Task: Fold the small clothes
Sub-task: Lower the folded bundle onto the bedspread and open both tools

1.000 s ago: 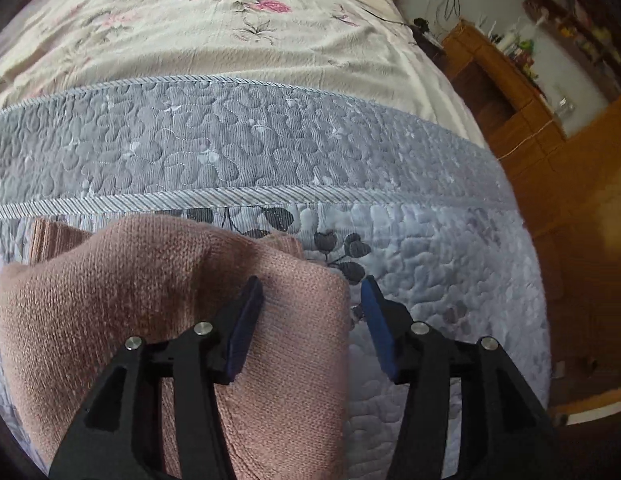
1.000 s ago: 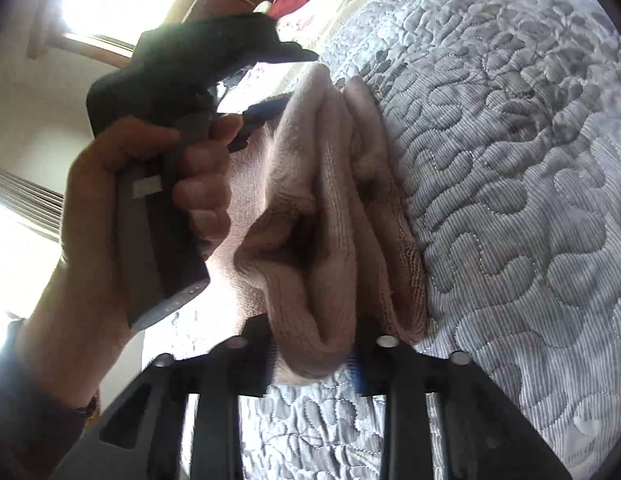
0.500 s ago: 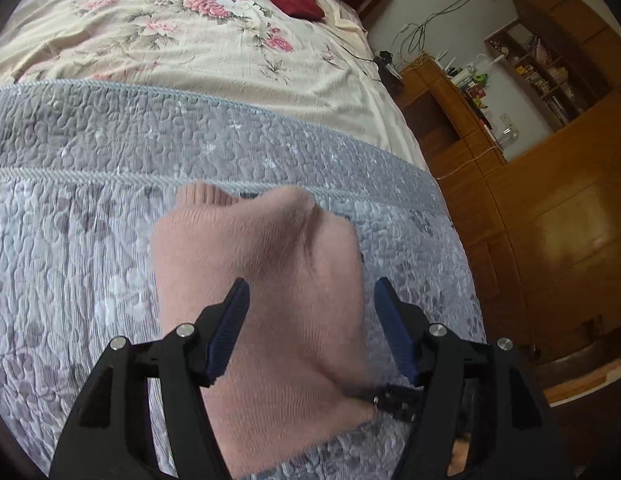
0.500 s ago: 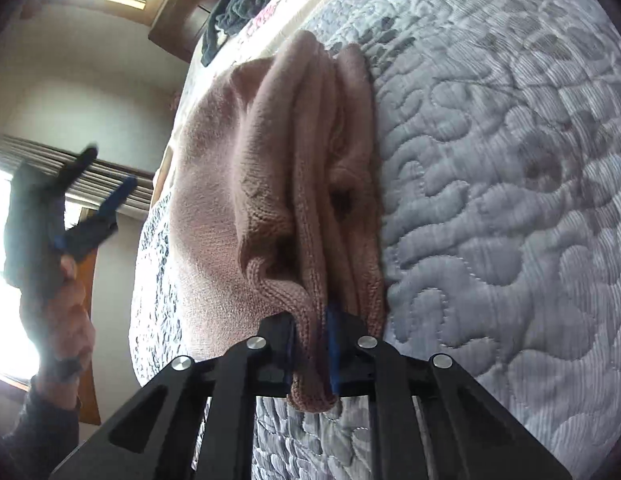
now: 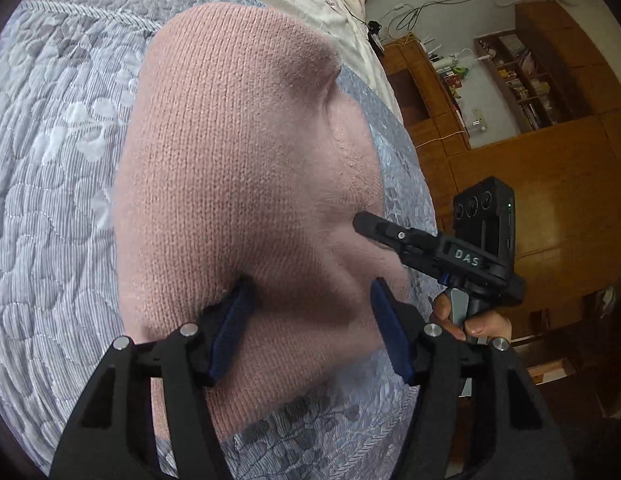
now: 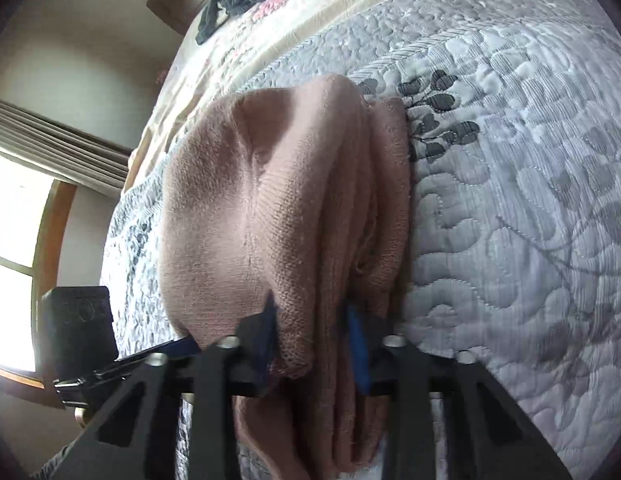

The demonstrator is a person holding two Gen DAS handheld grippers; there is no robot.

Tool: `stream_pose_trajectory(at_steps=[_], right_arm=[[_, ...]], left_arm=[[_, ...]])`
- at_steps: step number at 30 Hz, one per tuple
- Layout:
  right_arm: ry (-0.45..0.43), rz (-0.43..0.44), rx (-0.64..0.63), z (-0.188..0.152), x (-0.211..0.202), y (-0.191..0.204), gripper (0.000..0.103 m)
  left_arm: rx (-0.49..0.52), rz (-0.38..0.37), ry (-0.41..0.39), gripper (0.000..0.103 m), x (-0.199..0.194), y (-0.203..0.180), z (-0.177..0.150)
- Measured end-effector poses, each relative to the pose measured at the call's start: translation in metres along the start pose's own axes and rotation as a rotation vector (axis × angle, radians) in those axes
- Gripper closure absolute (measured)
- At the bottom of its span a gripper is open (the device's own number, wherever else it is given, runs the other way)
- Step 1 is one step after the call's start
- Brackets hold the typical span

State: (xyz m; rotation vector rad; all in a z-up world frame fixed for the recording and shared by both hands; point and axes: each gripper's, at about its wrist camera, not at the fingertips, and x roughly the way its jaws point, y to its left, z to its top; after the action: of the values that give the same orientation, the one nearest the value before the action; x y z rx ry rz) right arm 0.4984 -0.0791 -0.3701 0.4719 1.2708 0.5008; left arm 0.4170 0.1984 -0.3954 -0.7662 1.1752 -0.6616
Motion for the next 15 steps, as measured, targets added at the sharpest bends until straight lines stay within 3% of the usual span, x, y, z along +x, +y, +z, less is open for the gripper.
stream_pose_trajectory(at_steps=[4, 6, 9, 10, 12, 14, 15], right_arm=[[0.003, 0.046, 0.079, -0.007, -0.004, -0.030, 0.080], [0.024, 0.091, 0.039, -0.005, -0.007, -0.025, 0.078], [-0.022, 0.136, 0.072, 0.018, -0.020, -0.023, 0.066], [-0.056, 0.126, 0.077, 0.029, -0.027, -0.021, 0.055], [-0.081, 0.099, 0.073, 0.051, -0.030, -0.015, 0.049], [-0.052, 0.065, 0.057, 0.074, -0.020, -0.009, 0.032], [-0.035, 0.035, 0.056, 0.082, -0.012, -0.008, 0.031]], left_arm=[[-0.007, -0.074, 0.064, 0.049, 0.007, -0.010, 0.003], [0.011, -0.127, 0.017, 0.049, -0.011, -0.020, 0.015], [0.022, -0.166, -0.082, 0.048, -0.044, -0.021, 0.052], [0.034, -0.160, -0.102, 0.048, -0.052, -0.021, 0.065], [0.048, -0.160, -0.100, 0.048, -0.057, -0.019, 0.090], [0.058, -0.180, -0.060, 0.048, -0.052, -0.015, 0.107], [0.060, -0.179, -0.038, 0.048, -0.047, -0.011, 0.114]])
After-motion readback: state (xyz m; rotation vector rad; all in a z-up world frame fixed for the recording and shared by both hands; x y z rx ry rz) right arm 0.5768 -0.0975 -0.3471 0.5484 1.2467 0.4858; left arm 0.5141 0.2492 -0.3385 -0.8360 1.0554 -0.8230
